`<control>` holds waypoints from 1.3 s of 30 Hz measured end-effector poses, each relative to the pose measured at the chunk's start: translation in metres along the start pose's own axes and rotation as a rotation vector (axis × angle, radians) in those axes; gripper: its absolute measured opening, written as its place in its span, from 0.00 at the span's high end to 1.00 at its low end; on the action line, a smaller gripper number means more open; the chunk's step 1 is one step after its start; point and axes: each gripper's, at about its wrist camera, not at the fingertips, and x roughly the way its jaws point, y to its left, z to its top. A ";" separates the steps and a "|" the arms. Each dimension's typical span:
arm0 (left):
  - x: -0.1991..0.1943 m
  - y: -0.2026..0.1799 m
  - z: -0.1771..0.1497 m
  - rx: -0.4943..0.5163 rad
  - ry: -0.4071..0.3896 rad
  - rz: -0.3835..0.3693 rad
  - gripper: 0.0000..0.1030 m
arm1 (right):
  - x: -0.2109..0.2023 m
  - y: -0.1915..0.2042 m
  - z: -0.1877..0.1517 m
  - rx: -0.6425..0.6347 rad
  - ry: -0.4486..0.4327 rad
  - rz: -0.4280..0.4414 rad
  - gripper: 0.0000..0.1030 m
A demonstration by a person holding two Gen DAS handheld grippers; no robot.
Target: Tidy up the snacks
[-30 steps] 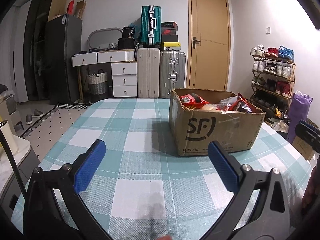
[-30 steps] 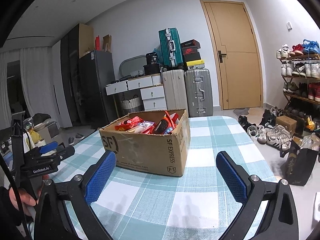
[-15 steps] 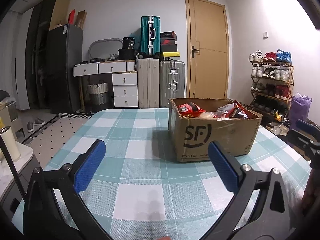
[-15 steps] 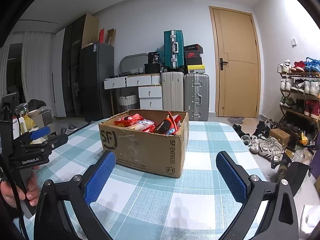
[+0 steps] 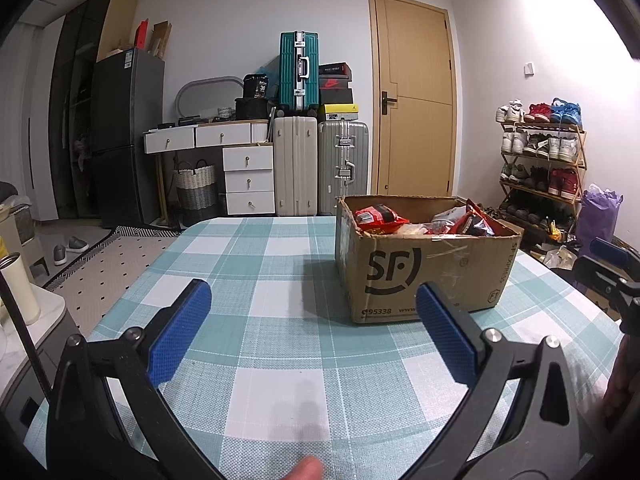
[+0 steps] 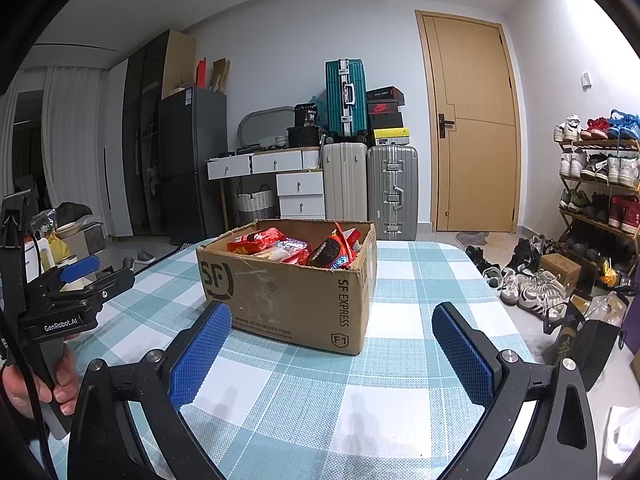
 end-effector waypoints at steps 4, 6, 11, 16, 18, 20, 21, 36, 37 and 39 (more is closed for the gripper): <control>-0.001 -0.001 -0.001 -0.001 0.000 0.004 0.01 | 0.000 0.000 0.000 0.000 0.000 0.000 0.01; -0.002 -0.001 -0.001 -0.002 0.000 0.007 0.01 | 0.001 -0.001 0.000 0.001 -0.001 0.000 0.01; -0.001 0.000 -0.001 -0.004 -0.001 0.009 0.01 | 0.000 0.000 0.000 0.000 0.000 0.000 0.01; -0.001 0.000 -0.001 -0.004 0.000 0.009 0.01 | 0.000 0.000 0.000 0.000 0.000 0.000 0.01; -0.002 0.000 -0.001 -0.004 0.000 0.009 0.01 | 0.000 0.000 0.000 0.000 0.000 0.000 0.01; -0.001 0.000 -0.001 -0.004 -0.001 0.009 0.01 | 0.000 0.000 0.000 0.000 0.000 0.000 0.01; -0.001 0.000 -0.001 -0.004 0.000 0.009 0.01 | 0.001 -0.001 -0.001 0.000 0.000 0.000 0.01; -0.001 0.001 -0.001 -0.007 -0.001 0.016 0.01 | 0.000 0.000 0.000 0.000 0.000 0.000 0.01; -0.001 0.001 -0.001 -0.007 -0.001 0.016 0.01 | 0.000 0.000 0.000 0.000 0.000 0.000 0.01; -0.001 0.002 -0.001 -0.007 -0.001 0.016 0.01 | 0.000 0.000 0.000 0.000 0.000 0.000 0.01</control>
